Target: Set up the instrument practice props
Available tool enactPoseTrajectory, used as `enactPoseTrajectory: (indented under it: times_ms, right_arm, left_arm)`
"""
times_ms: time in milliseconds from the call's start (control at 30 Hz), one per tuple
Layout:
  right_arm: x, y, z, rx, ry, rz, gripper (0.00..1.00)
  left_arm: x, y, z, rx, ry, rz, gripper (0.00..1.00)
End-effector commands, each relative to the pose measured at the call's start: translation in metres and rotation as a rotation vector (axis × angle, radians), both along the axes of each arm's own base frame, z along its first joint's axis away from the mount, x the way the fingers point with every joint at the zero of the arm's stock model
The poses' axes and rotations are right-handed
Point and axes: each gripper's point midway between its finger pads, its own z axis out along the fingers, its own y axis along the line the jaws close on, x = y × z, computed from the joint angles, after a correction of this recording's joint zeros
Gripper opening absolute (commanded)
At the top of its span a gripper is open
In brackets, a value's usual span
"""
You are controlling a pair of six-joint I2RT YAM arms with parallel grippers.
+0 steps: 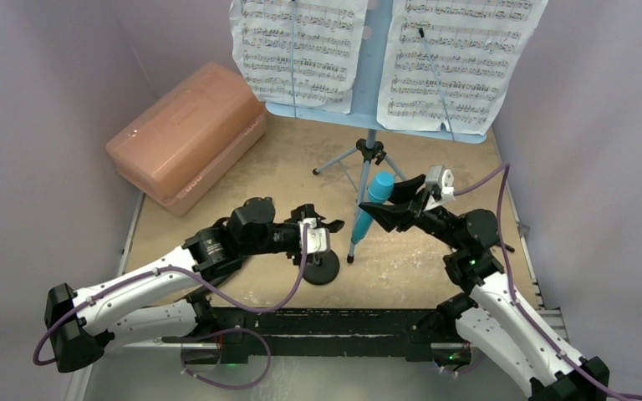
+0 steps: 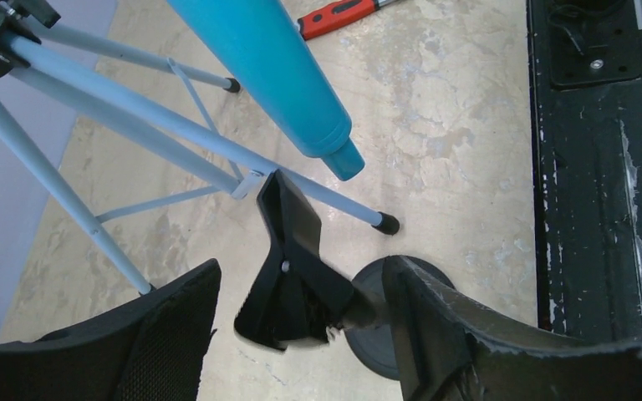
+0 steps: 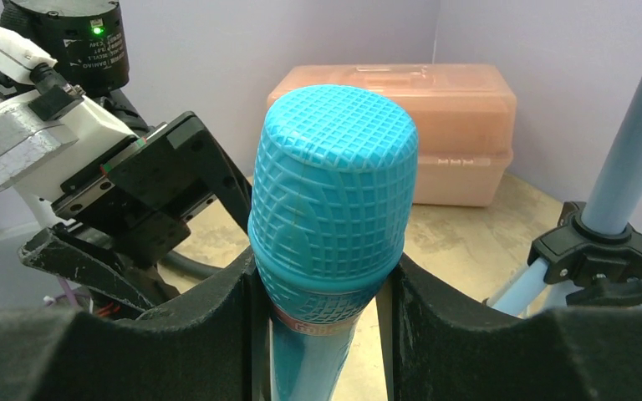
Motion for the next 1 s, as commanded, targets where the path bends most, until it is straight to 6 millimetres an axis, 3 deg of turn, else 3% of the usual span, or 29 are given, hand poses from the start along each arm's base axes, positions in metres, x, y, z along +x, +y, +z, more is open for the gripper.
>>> enactPoseTrajectory:
  times_ms: [0,300,433,633,800,967]
  right_arm:
    - [-0.006,0.002,0.026,0.042,-0.123,0.019,0.00]
    - [0.003,0.011,0.025,0.035,-0.136,0.005,0.00]
    - [0.011,0.009,0.024,0.030,-0.137,-0.037,0.00]
    - [0.013,0.009,0.026,0.031,-0.136,-0.052,0.00]
    - [0.012,0.008,0.025,0.034,-0.131,-0.054,0.00]
    - [0.013,0.009,0.023,0.033,-0.125,-0.053,0.00]
  left_arm:
    - [0.006,0.009,0.013,-0.029,-0.042,0.048,0.71]
    - [0.007,0.025,0.027,-0.164,-0.008,0.162,0.78]
    - [0.000,0.018,0.021,-0.170,0.031,0.119,0.77]
    - [0.007,0.006,0.019,-0.208,0.039,0.128,0.77]
    - [0.015,0.003,0.012,-0.196,0.039,0.156,0.72]
    - [0.018,0.003,0.007,-0.188,0.038,0.166,0.61]
